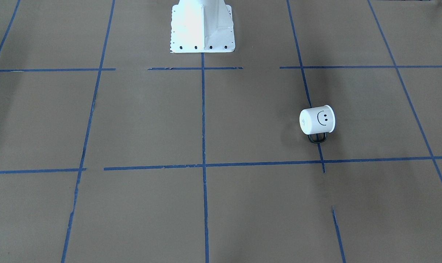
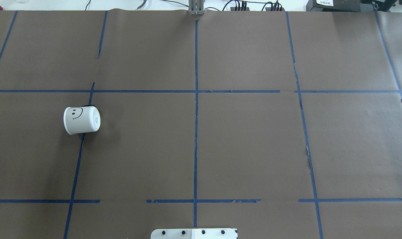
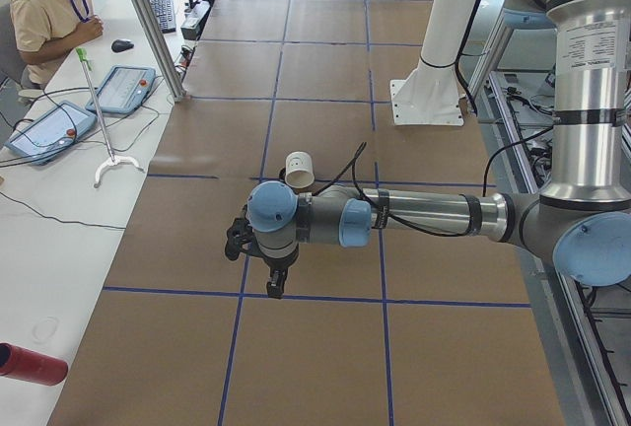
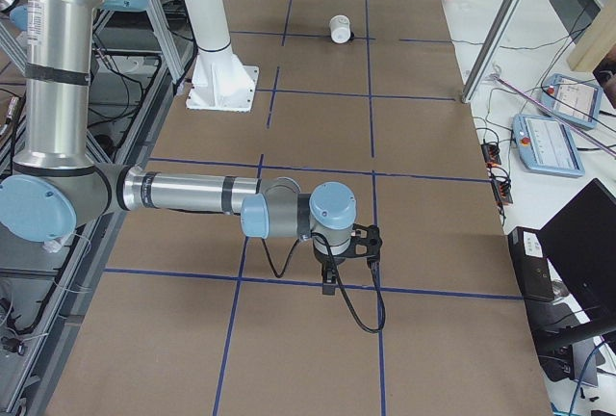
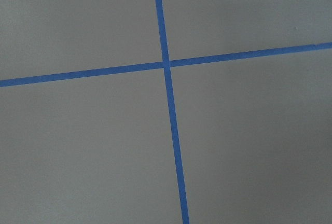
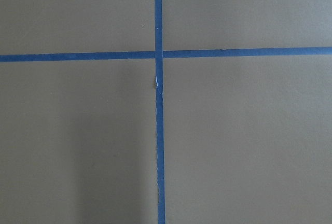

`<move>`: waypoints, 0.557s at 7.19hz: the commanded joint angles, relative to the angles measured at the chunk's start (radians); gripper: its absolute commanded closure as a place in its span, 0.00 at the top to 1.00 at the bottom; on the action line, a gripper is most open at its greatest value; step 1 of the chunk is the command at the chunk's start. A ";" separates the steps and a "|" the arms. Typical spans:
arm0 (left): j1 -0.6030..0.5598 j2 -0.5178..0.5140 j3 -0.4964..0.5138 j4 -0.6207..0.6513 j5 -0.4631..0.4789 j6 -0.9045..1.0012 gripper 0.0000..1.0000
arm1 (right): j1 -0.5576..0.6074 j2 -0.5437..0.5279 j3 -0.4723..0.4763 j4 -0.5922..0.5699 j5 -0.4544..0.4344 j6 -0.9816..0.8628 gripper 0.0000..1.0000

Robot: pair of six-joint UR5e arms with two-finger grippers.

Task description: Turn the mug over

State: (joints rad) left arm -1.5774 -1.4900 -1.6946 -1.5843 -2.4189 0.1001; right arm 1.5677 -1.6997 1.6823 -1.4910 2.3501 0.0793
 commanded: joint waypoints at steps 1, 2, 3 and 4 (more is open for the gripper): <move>0.003 0.005 -0.007 -0.055 -0.003 -0.006 1.00 | 0.000 0.000 0.000 0.000 0.000 -0.001 1.00; 0.004 0.004 -0.008 -0.090 -0.032 -0.011 1.00 | 0.000 0.000 -0.001 0.000 0.000 -0.001 1.00; 0.007 -0.007 0.006 -0.217 -0.076 -0.195 1.00 | 0.000 0.000 0.000 0.000 0.000 0.000 1.00; 0.060 -0.007 0.045 -0.431 -0.081 -0.450 1.00 | 0.000 0.000 0.000 0.000 0.000 -0.001 1.00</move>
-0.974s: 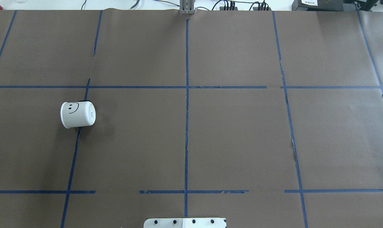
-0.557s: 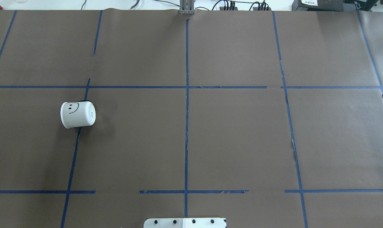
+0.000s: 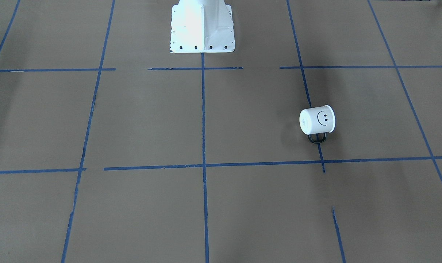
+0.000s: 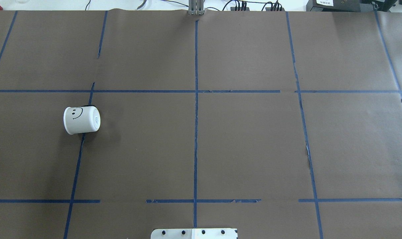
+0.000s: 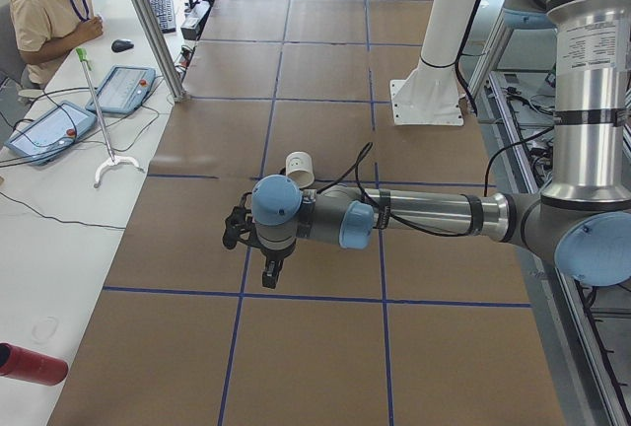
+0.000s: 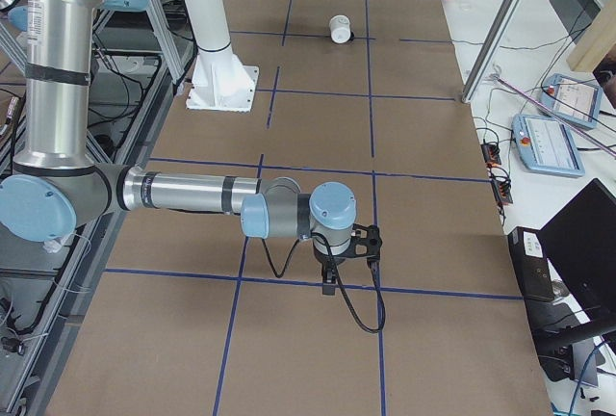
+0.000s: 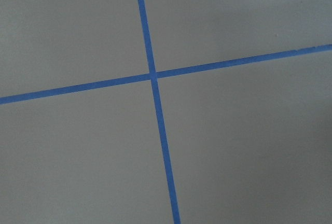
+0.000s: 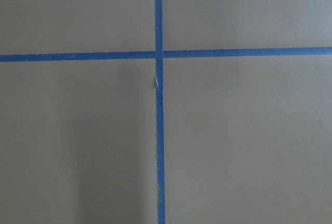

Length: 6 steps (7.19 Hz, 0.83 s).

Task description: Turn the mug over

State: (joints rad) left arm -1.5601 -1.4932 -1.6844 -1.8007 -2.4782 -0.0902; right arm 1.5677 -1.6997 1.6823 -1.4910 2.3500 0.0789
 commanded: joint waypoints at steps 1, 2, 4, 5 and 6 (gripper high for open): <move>0.102 -0.004 0.076 -0.380 -0.021 -0.445 1.00 | 0.000 0.000 -0.001 0.000 0.000 -0.001 1.00; 0.148 -0.004 0.083 -0.513 -0.001 -0.600 1.00 | 0.000 0.000 -0.001 0.000 0.000 -0.001 1.00; 0.233 -0.002 0.156 -0.818 0.048 -0.914 1.00 | 0.000 0.000 -0.001 0.000 0.000 0.001 1.00; 0.320 -0.002 0.170 -0.948 0.179 -1.126 1.00 | 0.000 0.000 0.000 0.000 0.000 -0.001 1.00; 0.372 -0.002 0.199 -1.044 0.235 -1.222 1.00 | 0.000 0.000 -0.001 0.000 0.000 -0.001 1.00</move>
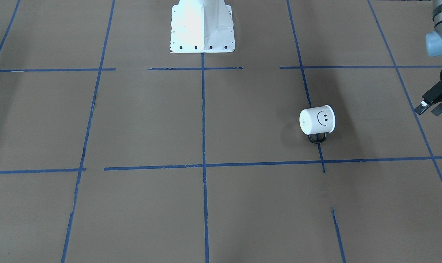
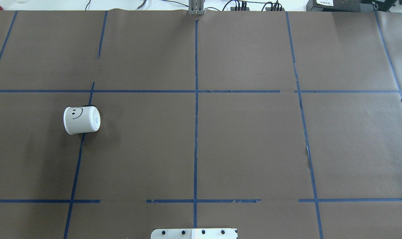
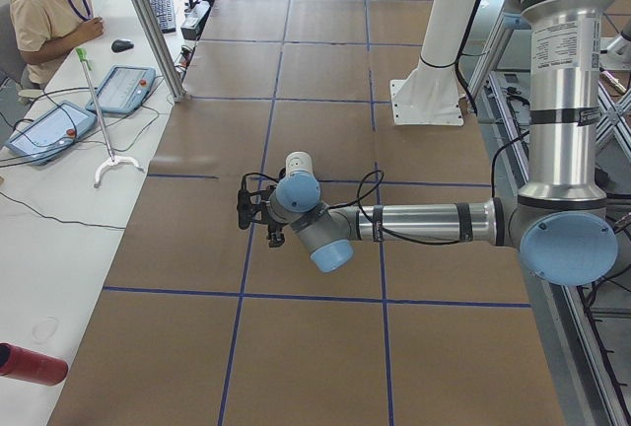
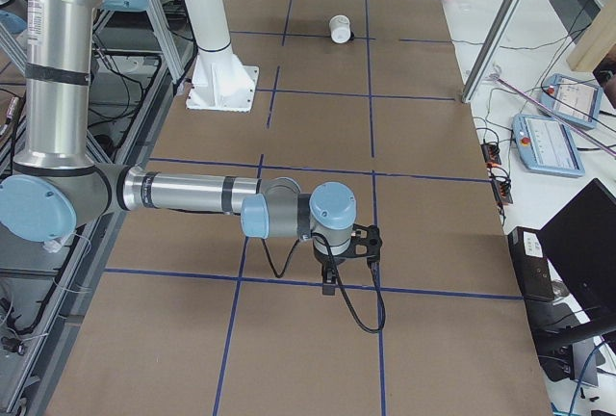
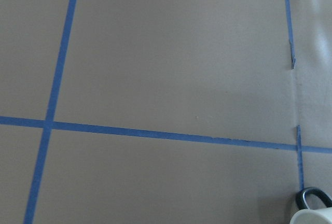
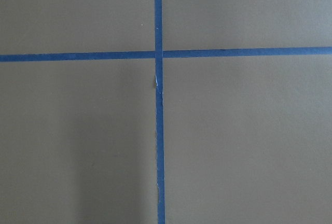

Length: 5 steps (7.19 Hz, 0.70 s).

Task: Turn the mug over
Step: 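Move the left gripper toward the open end of the white mug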

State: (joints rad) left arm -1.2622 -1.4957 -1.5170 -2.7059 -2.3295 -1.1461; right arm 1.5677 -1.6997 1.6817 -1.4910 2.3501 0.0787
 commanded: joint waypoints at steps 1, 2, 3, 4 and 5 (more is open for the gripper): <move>0.082 0.000 0.050 -0.226 0.088 -0.266 1.00 | 0.000 0.000 0.000 0.000 0.000 0.000 1.00; 0.124 0.000 0.075 -0.344 0.122 -0.390 1.00 | 0.000 0.000 0.000 0.000 0.000 0.000 1.00; 0.168 -0.004 0.093 -0.465 0.192 -0.555 0.99 | 0.000 0.000 0.000 0.000 0.000 0.000 1.00; 0.202 -0.038 0.125 -0.585 0.188 -0.584 1.00 | 0.000 0.000 0.000 0.000 0.000 0.000 1.00; 0.255 -0.055 0.129 -0.638 0.197 -0.607 0.99 | 0.000 0.000 0.000 0.000 0.000 0.001 1.00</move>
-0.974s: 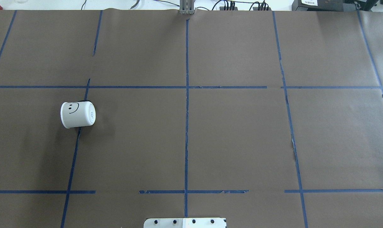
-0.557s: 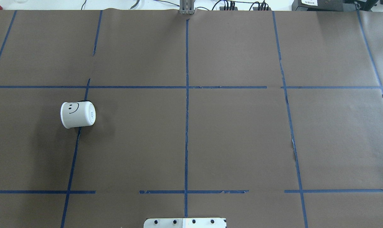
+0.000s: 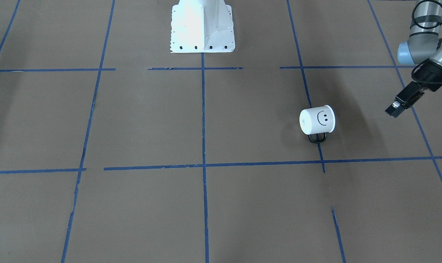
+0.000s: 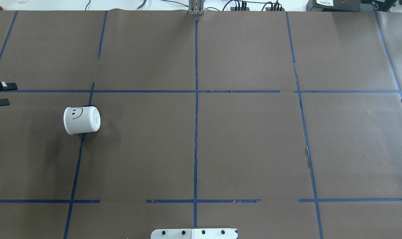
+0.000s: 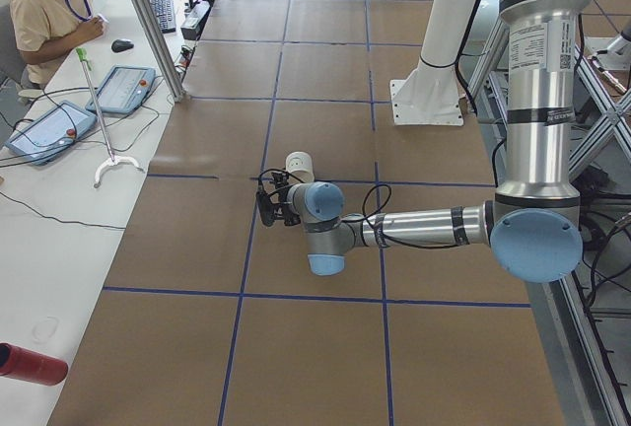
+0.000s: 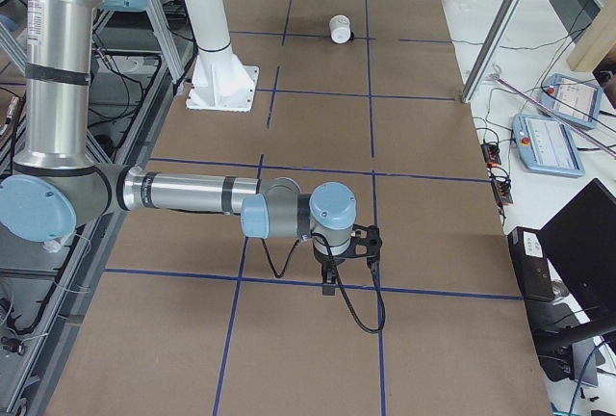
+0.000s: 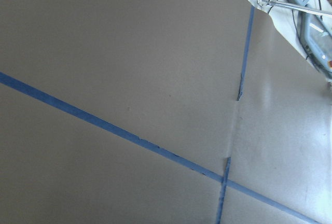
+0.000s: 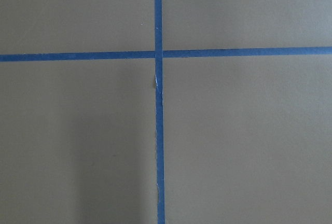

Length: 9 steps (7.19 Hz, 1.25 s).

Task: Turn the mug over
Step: 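Move the left gripper toward the open end of the white mug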

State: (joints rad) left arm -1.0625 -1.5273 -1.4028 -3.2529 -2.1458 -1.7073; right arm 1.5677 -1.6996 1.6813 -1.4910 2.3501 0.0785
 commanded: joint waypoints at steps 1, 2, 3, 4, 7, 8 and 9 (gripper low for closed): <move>0.082 -0.037 0.027 -0.134 0.014 -0.046 0.99 | 0.000 0.000 0.000 0.000 0.000 0.001 1.00; 0.119 -0.081 0.083 -0.234 0.020 -0.045 0.99 | 0.000 0.000 0.000 0.000 0.000 0.000 1.00; 0.149 -0.109 0.111 -0.251 0.053 -0.044 0.99 | 0.000 0.000 0.000 0.000 0.000 0.000 1.00; 0.183 -0.134 0.172 -0.348 0.070 -0.046 0.99 | 0.000 0.000 0.000 0.000 0.000 0.000 1.00; 0.217 -0.200 0.266 -0.427 0.067 -0.049 0.99 | 0.000 0.000 0.000 0.000 0.000 0.000 1.00; 0.220 -0.215 0.298 -0.454 0.067 -0.048 0.98 | 0.000 0.000 0.000 0.000 0.000 0.000 1.00; 0.220 -0.261 0.344 -0.456 0.067 -0.048 0.98 | 0.000 0.000 0.000 0.000 0.000 0.000 1.00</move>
State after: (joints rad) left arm -0.8442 -1.7448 -1.1084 -3.6978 -2.0785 -1.7552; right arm 1.5677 -1.6996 1.6813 -1.4910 2.3500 0.0782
